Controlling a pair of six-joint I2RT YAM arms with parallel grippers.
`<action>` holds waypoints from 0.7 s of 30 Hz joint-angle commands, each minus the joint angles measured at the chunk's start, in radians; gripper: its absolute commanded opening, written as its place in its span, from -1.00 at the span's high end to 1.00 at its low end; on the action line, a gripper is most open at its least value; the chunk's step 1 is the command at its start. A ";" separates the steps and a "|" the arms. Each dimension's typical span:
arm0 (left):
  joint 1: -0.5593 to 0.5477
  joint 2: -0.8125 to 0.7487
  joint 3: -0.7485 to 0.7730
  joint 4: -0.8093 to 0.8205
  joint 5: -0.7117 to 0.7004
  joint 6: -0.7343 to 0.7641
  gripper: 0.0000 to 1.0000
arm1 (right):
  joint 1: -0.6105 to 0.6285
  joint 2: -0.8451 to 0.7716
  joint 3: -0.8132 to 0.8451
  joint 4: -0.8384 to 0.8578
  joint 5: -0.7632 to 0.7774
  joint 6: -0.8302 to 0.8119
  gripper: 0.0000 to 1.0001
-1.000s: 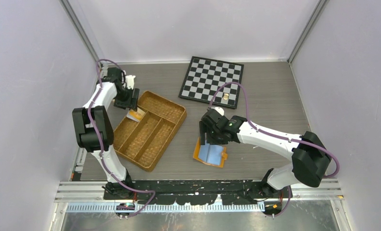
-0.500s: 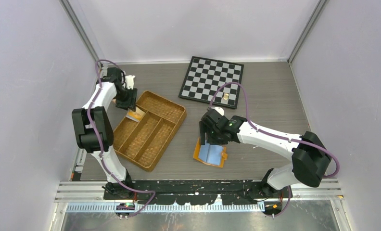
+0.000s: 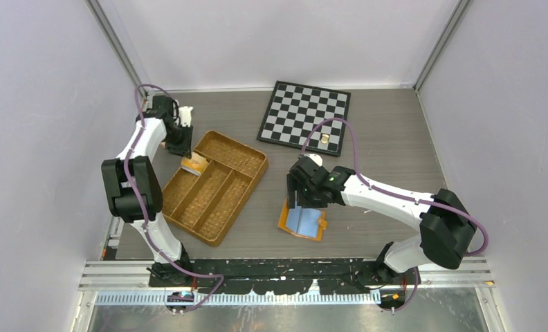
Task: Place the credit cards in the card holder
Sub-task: Pick up the credit card from the storage box.
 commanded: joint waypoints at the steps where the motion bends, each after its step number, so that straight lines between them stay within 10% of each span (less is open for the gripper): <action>1: 0.011 -0.056 0.034 -0.017 -0.001 -0.006 0.60 | -0.003 0.000 0.024 0.021 -0.003 0.014 -0.48; 21: 0.010 -0.243 -0.027 -0.069 0.089 -0.078 1.00 | -0.003 -0.026 0.040 0.004 0.003 0.012 -0.48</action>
